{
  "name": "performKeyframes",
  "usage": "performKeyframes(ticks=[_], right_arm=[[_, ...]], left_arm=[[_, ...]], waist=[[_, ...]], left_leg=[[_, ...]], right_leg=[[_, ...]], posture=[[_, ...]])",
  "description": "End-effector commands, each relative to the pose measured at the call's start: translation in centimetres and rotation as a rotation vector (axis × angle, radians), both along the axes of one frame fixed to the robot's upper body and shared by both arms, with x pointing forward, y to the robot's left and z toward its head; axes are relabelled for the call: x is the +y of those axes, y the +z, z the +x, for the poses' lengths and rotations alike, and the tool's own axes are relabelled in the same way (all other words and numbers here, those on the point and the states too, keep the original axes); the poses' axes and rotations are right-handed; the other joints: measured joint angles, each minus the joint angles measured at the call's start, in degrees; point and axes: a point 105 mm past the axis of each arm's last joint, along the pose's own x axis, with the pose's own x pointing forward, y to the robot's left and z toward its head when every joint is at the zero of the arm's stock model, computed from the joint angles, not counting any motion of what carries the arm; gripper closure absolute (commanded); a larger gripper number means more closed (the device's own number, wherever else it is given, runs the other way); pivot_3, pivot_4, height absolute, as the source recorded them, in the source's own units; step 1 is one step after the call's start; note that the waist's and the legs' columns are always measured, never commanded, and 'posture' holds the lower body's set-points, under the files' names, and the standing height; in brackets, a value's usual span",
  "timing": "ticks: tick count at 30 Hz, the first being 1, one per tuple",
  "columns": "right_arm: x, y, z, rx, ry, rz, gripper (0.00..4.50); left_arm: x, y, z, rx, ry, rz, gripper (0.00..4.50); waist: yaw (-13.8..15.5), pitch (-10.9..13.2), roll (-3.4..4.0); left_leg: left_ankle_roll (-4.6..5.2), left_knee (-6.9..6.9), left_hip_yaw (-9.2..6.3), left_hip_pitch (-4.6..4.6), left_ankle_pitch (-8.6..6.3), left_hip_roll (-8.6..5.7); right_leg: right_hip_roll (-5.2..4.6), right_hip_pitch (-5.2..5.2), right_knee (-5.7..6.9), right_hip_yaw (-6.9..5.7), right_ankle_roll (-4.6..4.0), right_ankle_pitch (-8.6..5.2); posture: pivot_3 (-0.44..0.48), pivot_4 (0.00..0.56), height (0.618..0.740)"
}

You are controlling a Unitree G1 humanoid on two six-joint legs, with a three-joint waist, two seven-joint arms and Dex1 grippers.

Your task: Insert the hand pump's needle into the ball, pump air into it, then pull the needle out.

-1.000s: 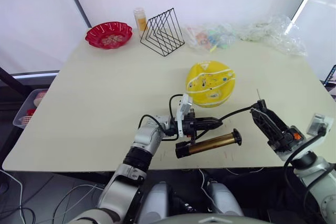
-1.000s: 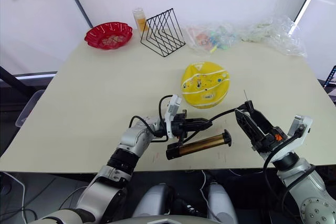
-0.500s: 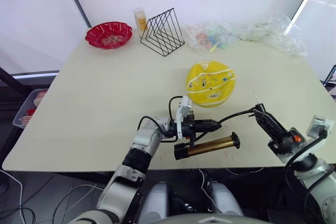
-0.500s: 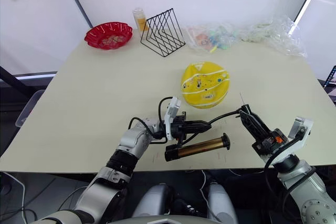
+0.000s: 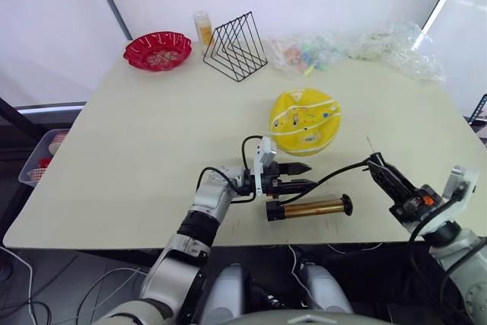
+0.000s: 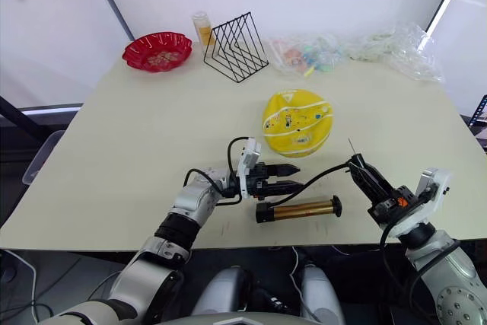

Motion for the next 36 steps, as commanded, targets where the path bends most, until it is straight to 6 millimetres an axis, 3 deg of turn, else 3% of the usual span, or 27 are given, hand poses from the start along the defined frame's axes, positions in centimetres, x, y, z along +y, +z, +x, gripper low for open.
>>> performKeyframes(ticks=[1, 6, 9, 19, 30, 36], right_arm=[[0.0, 0.9, 0.1, -0.07, -0.018, -0.081, 4.2], [0.1, 0.7, -0.1, -0.128, 0.004, -0.31, 4.2], [-0.1, 0.5, -0.2, -0.156, 0.022, -0.478, 4.2], [-0.6, 0.7, -0.1, -0.132, 0.016, -0.663, 4.2], [-0.6, 1.1, 0.2, -0.086, 0.015, -0.717, 4.2], [-0.8, 3.1, 0.6, -0.052, -0.012, -0.675, 4.2]], left_arm=[[0.4, 1.1, 0.3, -0.083, 0.006, -0.013, 0.08], [1.4, 2.6, 1.0, -0.2, 0.048, -0.009, 0.08], [2.8, 5.4, 2.7, -0.359, 0.194, -0.027, 0.08], [5.8, 9.7, 8.3, -0.535, 0.583, 0.067, 0.08], [5.2, 10.1, 10.1, -0.545, 0.603, 0.141, 0.08], [3.0, 9.6, 11.6, -0.496, 0.558, 0.231, 0.08]], waist=[[0.0, 0.0, 0.0], [0.0, 0.0, 0.0], [0.03, 0.03, -0.04], [0.2, 0.06, -0.11], [0.17, 0.14, -0.24], [0.47, 0.26, -0.43]], left_leg=[[0.0, -0.01, 0.0, -0.01, 0.0, 0.0], [0.0, -0.02, 0.01, -0.01, 0.0, 0.0], [0.0, -0.01, 0.01, -0.01, 0.0, 0.0], [0.0, -0.01, -0.01, -0.02, 0.0, -0.04], [0.0, -0.02, -0.03, -0.06, 0.0, -0.06], [0.01, 0.0, -0.06, -0.09, 0.0, -0.11]], right_leg=[[0.0, 0.0, 0.0, 0.0, -0.01, 0.01], [0.0, -0.01, -0.01, 0.0, 0.0, 0.08], [0.0, -0.01, -0.01, 0.0, -0.01, 0.02], [-0.01, 0.0, -0.02, 0.0, 0.17, 0.18], [-0.01, 0.0, -0.05, -0.02, 0.1, 0.23], [-0.02, -0.01, -0.05, -0.03, 0.17, 0.25]], posture=[[0.0, 0.15, 0.74], [0.0, 0.15, 0.74], [0.0, 0.15, 0.74], [0.0, 0.15, 0.74], [0.0, 0.15, 0.74], [0.0, 0.15, 0.74]])
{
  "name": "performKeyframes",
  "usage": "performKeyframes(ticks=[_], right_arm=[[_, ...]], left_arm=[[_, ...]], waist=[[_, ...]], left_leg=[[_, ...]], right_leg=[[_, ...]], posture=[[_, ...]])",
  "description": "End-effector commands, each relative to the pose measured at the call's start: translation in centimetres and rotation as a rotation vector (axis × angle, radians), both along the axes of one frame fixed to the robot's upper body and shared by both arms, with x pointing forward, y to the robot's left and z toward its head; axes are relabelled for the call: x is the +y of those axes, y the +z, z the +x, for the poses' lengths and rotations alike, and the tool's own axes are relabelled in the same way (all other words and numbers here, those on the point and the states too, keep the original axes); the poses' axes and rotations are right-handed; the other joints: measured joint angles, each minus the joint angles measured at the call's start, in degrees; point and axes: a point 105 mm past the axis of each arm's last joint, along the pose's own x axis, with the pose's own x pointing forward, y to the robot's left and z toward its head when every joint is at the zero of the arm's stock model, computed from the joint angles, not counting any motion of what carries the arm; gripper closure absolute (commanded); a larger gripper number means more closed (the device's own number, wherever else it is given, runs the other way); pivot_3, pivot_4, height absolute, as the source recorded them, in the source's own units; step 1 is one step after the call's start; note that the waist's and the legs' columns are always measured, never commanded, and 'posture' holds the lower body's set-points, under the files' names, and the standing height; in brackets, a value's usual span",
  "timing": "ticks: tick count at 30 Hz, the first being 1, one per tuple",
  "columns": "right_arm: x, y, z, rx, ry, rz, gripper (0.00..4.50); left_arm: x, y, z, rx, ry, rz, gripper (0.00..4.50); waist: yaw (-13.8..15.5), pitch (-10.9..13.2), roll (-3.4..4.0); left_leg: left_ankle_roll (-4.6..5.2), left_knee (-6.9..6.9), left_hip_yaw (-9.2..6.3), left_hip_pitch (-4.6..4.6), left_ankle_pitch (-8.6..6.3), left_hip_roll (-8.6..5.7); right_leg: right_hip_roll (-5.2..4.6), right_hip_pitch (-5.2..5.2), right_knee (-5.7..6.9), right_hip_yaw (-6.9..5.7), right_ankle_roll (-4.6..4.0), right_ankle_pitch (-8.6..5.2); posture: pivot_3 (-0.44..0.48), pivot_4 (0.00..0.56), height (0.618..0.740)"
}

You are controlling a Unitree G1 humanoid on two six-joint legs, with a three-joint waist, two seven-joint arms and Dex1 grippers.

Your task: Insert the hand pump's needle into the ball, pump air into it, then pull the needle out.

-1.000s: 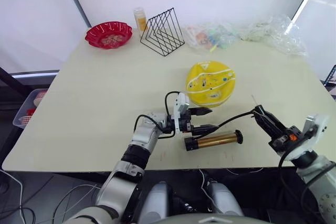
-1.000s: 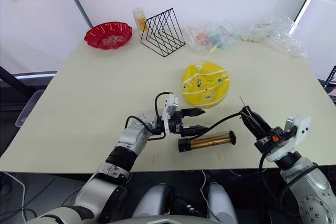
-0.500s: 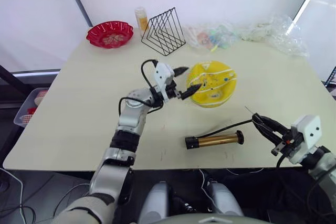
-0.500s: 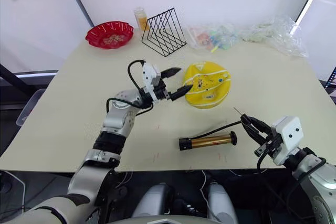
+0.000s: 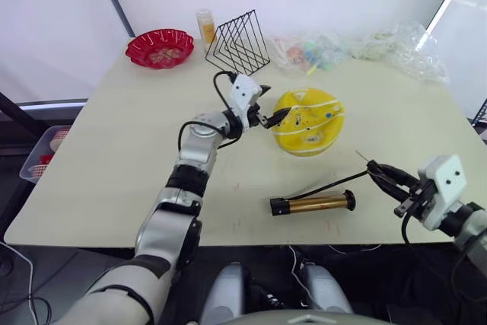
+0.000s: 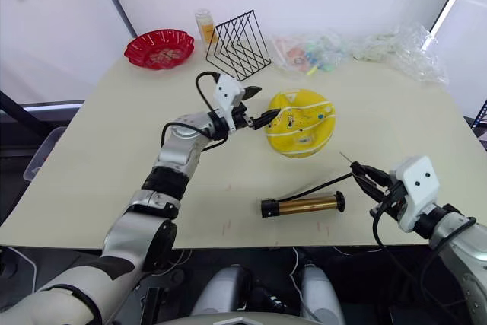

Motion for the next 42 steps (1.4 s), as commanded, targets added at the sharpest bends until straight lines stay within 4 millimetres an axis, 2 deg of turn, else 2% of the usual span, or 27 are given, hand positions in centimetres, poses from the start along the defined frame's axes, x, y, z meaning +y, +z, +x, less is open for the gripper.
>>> performKeyframes(ticks=[1, 4, 17, 21, 26, 29, 31, 37, 42], right_arm=[[0.6, 1.9, -0.4, -0.035, 0.011, 0.044, 4.2], [1.1, 2.4, -0.7, -0.03, 0.032, 0.087, 4.2], [1.6, 2.4, -1.4, -0.025, 0.056, 0.093, 4.2], [1.6, 2.3, -1.4, -0.025, 0.065, 0.082, 4.2], [1.7, 2.1, -1.3, 0.001, 0.068, 0.082, 4.2], [1.9, 2.2, -0.9, 0.011, 0.057, 0.089, 4.2], [2.0, 2.1, -0.6, 0.029, 0.058, 0.076, 4.2], [2.2, 2.5, 0.5, 0.08, 0.048, 0.05, 4.2], [2.4, 3.0, 2.3, 0.154, 0.027, -0.015, 4.2]], left_arm=[[-1.1, 0.6, 0.4, 0.005, -0.012, 0.01, 0.08], [-1.5, 0.5, 0.8, 0.018, -0.004, 0.029, 0.08], [-1.4, 0.6, 2.2, 0.09, 0.08, 0.028, 0.08], [-1.3, 0.6, 2.4, 0.097, 0.096, 0.024, 1.23], [-1.4, 0.6, 2.3, 0.107, 0.1, 0.0, 3.36], [-1.5, 0.5, 2.2, 0.112, 0.101, -0.014, 4.14], [-1.8, 0.6, 2.0, 0.107, 0.096, -0.031, 4.45], [-2.6, 0.8, 1.4, 0.084, 0.088, -0.067, 4.45], [-3.3, 0.9, 0.7, 0.032, 0.096, -0.081, 4.45]], waist=[[-0.03, 0.03, -0.05], [-0.3, 0.04, -0.06], [-0.45, 0.12, -0.19], [-0.42, 0.12, -0.2], [-0.46, 0.13, -0.2], [-0.56, 0.13, -0.21], [-0.59, 0.13, -0.2], [-0.41, 0.13, -0.21], [-0.45, 0.14, -0.22]], left_leg=[[0.0, 0.0, -0.02, 0.0, 0.0, 0.0], [0.01, -0.04, -0.01, -0.01, -0.01, 0.0], [0.03, -0.04, -0.02, -0.04, -0.02, 0.0], [0.03, -0.04, -0.02, -0.04, -0.02, 0.0], [0.03, -0.04, -0.01, -0.03, -0.02, 0.0], [0.03, -0.03, 0.0, -0.03, -0.02, 0.0], [0.03, -0.03, 0.0, -0.02, -0.02, 0.0], [0.03, -0.03, -0.02, -0.02, -0.02, 0.0], [0.03, -0.02, 0.01, -0.04, -0.02, -0.04]], right_leg=[[0.0, 0.0, 0.0, 0.0, 0.0, 0.0], [0.0, 0.0, -0.02, 0.01, -0.02, 0.0], [-0.01, -0.02, -0.01, 0.0, 0.0, 0.0], [-0.01, -0.02, -0.01, 0.0, 0.0, 0.01], [-0.01, -0.02, -0.01, 0.0, 0.0, 0.01], [-0.01, -0.02, 0.0, 0.01, 0.0, 0.01], [-0.01, -0.02, 0.01, 0.02, 0.0, 0.01], [-0.01, -0.02, 0.02, 0.01, -0.01, 0.02], [-0.07, -0.02, 0.02, 0.03, 0.0, 0.03]], posture=[[0.0, 0.15, 0.74], [0.0, 0.15, 0.74], [0.0, 0.15, 0.74], [0.0, 0.15, 0.74], [0.0, 0.15, 0.74], [0.0, 0.15, 0.74], [0.0, 0.15, 0.74], [0.0, 0.15, 0.74], [0.0, 0.15, 0.74]])
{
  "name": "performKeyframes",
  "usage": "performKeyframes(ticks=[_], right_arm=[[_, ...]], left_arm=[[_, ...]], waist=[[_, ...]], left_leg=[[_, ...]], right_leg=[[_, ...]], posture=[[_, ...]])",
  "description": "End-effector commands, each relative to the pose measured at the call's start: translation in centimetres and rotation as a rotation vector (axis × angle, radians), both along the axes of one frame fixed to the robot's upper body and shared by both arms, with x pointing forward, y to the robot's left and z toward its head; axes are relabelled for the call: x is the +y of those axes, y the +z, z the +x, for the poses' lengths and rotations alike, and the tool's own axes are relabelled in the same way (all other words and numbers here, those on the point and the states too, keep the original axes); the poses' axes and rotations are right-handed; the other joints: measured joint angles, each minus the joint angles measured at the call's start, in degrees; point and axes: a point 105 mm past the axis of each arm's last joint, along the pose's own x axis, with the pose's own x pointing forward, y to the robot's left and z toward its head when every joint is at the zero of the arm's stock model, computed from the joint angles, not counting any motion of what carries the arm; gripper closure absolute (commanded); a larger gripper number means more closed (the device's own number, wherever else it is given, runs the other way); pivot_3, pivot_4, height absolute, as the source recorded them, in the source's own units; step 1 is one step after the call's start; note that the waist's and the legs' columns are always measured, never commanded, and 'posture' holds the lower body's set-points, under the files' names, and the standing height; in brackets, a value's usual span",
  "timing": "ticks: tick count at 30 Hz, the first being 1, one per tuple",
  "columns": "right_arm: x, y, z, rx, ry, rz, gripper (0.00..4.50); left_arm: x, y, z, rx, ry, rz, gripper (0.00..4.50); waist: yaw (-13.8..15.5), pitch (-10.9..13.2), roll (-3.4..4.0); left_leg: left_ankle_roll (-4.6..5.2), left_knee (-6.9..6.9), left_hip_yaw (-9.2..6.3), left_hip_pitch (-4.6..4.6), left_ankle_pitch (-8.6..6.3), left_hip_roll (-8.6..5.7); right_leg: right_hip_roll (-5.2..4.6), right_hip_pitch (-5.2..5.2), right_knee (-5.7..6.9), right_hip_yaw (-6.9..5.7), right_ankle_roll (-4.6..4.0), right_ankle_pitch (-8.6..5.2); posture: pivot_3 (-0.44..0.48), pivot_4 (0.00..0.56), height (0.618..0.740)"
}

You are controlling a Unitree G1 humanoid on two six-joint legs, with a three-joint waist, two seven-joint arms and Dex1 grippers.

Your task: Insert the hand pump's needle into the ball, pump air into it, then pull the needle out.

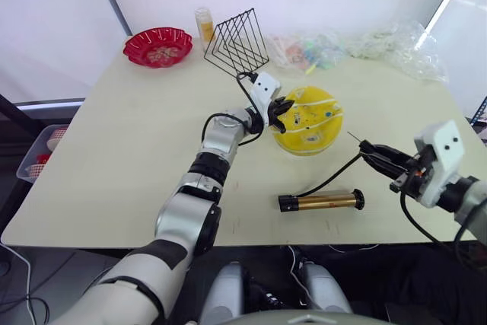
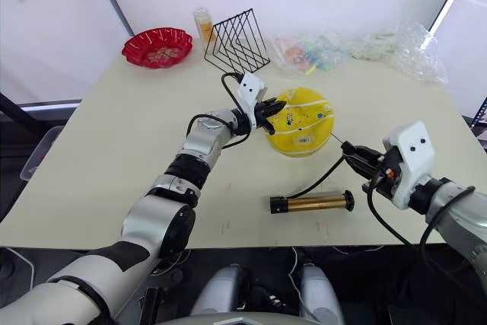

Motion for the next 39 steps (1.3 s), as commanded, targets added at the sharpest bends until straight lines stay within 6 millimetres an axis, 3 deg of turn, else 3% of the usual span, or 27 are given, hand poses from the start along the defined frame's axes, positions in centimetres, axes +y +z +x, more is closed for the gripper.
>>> performKeyframes(ticks=[1, 8, 19, 39], right_arm=[[0.5, 0.8, 1.0, 0.046, 0.013, -0.04, 4.2], [1.8, 1.9, 3.3, 0.17, 0.068, -0.095, 4.2], [2.3, 3.3, 7.2, 0.388, -0.007, -0.146, 4.2], [4.4, 1.9, 9.9, 0.544, -0.021, -0.28, 4.2]], left_arm=[[-0.9, 2.4, -0.5, -0.12, 0.002, -0.03, 4.45], [-0.9, 2.0, -0.9, -0.157, 0.039, -0.021, 4.45], [-1.4, 1.4, -1.4, -0.162, 0.055, -0.026, 4.45], [-1.7, 1.5, -1.6, -0.171, 0.063, -0.054, 4.45]], waist=[[0.16, 0.01, -0.01], [0.11, 0.05, 0.03], [0.37, 0.02, 0.07], [0.37, 0.02, 0.08]], left_leg=[[0.0, 0.01, 0.01, 0.01, 0.0, 0.0], [0.01, 0.0, 0.0, -0.14, 0.0, -0.04], [0.01, 0.13, -0.18, -0.73, 0.01, -0.05], [0.01, 0.13, -0.27, -0.83, 0.01, -0.12]], right_leg=[[-0.01, 0.0, 0.0, 0.02, 0.0, 0.01], [-0.04, -0.14, -0.01, 0.03, 0.03, 0.04], [-0.09, -0.62, 0.03, -0.19, 0.03, 0.07], [-0.17, -0.72, 0.1, -0.33, 0.03, 0.08]], posture=[[0.0, 0.15, 0.74], [0.0, 0.15, 0.74], [0.0, 0.15, 0.74], [0.0, 0.15, 0.74]])
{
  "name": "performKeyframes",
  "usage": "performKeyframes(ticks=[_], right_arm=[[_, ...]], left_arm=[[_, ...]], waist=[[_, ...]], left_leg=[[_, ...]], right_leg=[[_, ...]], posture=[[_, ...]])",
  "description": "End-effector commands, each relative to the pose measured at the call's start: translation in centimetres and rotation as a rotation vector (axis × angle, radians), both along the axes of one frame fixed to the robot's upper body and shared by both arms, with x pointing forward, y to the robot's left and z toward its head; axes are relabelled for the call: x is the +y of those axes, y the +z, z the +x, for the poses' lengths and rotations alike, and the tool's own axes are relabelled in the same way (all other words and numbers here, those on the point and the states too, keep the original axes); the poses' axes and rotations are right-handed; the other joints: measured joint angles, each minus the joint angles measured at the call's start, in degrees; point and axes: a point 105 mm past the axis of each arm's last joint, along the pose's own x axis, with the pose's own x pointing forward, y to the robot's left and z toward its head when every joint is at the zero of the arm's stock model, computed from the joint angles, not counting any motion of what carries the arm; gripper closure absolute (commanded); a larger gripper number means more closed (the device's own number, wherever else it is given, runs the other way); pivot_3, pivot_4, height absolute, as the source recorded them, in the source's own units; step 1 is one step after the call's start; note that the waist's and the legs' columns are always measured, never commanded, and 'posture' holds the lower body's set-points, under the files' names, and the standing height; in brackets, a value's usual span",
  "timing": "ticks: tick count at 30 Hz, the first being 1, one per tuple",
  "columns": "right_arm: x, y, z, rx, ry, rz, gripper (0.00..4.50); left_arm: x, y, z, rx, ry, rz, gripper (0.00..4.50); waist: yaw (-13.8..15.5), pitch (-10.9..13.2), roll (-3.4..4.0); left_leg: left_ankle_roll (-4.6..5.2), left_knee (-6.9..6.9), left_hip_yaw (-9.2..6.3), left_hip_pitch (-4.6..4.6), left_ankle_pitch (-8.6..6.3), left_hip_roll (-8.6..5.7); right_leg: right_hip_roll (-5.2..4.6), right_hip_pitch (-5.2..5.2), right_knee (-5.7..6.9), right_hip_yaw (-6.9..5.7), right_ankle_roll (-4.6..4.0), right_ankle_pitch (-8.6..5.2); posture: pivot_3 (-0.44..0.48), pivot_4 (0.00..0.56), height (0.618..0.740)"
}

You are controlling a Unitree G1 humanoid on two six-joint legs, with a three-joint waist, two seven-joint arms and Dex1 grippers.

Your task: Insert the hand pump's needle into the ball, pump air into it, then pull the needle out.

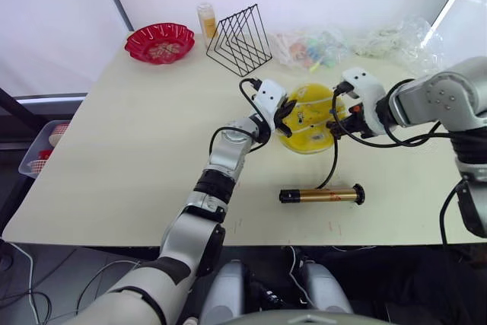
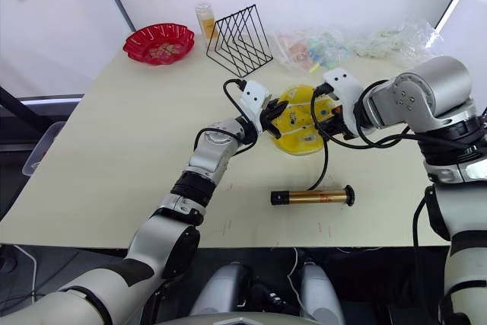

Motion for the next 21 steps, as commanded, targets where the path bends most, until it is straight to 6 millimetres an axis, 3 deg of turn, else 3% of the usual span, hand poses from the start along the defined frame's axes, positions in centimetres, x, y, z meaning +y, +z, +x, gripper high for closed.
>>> performKeyframes(ticks=[1, 11, 21], right_arm=[[0.2, 0.7, 0.2, -0.019, 0.007, -0.004, 4.2], [0.3, -0.8, 1.5, -0.022, -0.01, -0.018, 4.2], [1.4, -0.6, 1.3, -0.034, 0.048, 0.007, 4.2]], left_arm=[[-0.6, 1.7, -0.4, -0.067, -0.014, -0.025, 4.45], [-1.0, 1.9, -0.6, -0.07, -0.031, -0.029, 4.45], [-1.2, 1.8, -0.7, -0.065, -0.042, -0.027, 4.45]], waist=[[0.02, 0.0, 0.0], [-0.25, 0.0, 0.01], [-0.45, -0.01, 0.02]], left_leg=[[0.0, 0.0, -0.02, 0.0, 0.0, 0.0], [0.0, 0.01, -0.04, 0.0, 0.0, -0.03], [-0.01, 0.02, -0.05, 0.01, 0.0, -0.03]], right_leg=[[0.0, 0.0, 0.0, -0.01, 0.0, 0.0], [-0.01, -0.01, 0.05, -0.04, 0.0, 0.0], [-0.01, -0.01, 0.09, -0.04, 0.0, 0.01]], posture=[[0.0, 0.15, 0.74], [0.0, 0.15, 0.74], [0.0, 0.15, 0.74]])
